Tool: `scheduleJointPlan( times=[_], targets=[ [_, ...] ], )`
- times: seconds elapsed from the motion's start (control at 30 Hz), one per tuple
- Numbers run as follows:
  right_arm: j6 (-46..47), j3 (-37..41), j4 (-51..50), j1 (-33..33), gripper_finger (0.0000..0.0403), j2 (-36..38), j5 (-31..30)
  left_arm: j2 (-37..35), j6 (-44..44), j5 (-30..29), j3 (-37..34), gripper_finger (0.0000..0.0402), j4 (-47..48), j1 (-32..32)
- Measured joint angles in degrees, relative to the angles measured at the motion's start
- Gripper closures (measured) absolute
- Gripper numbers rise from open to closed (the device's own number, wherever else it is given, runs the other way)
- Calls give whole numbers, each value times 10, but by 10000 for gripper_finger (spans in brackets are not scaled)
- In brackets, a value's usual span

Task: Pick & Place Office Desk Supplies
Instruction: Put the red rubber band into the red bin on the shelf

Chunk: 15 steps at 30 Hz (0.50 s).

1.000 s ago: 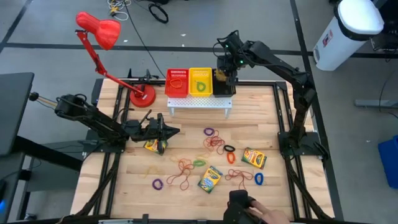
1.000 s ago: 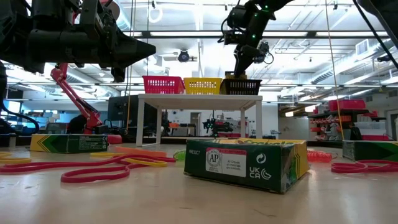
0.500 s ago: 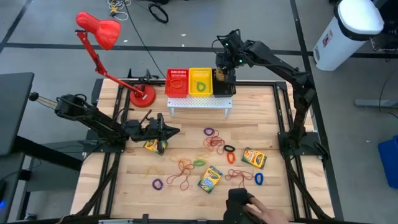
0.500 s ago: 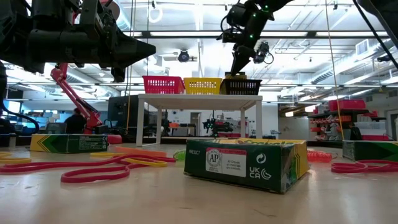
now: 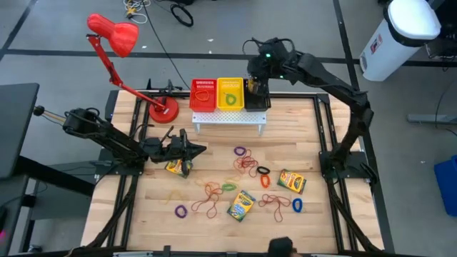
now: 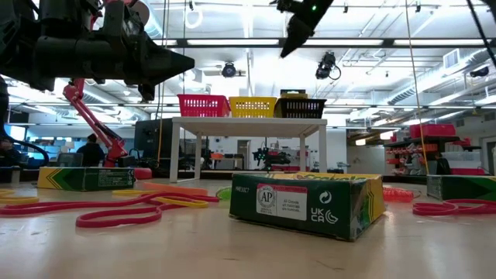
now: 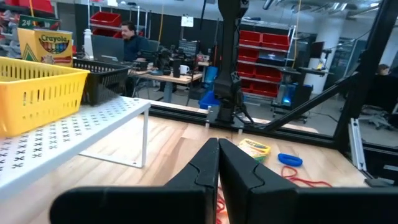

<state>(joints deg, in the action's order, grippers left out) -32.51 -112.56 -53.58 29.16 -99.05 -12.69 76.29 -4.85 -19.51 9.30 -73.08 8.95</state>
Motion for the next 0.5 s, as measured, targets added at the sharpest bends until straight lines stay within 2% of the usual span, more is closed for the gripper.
scheduleJointPlan(
  times=[0.13, 0.17, 0.27, 0.4, 0.5],
  targets=[
    [55, 67, 24, -4, 377, 45, 47, 0, 5, 0, 0, 385, -1, 0],
    [67, 94, 40, -4, 389, 59, 64, 0, 9, -2, 0, 385, -1, -2],
    [103, 199, 124, -11, 385, 118, 107, 0, -11, -4, 0, 385, 0, -10],
    [131, 363, 259, -36, 397, 204, 115, 0, -43, 6, 0, 385, 18, -23],
    [160, 478, 359, -67, 392, 267, 124, 0, -42, 18, 1, 387, 37, -28]
  ],
)
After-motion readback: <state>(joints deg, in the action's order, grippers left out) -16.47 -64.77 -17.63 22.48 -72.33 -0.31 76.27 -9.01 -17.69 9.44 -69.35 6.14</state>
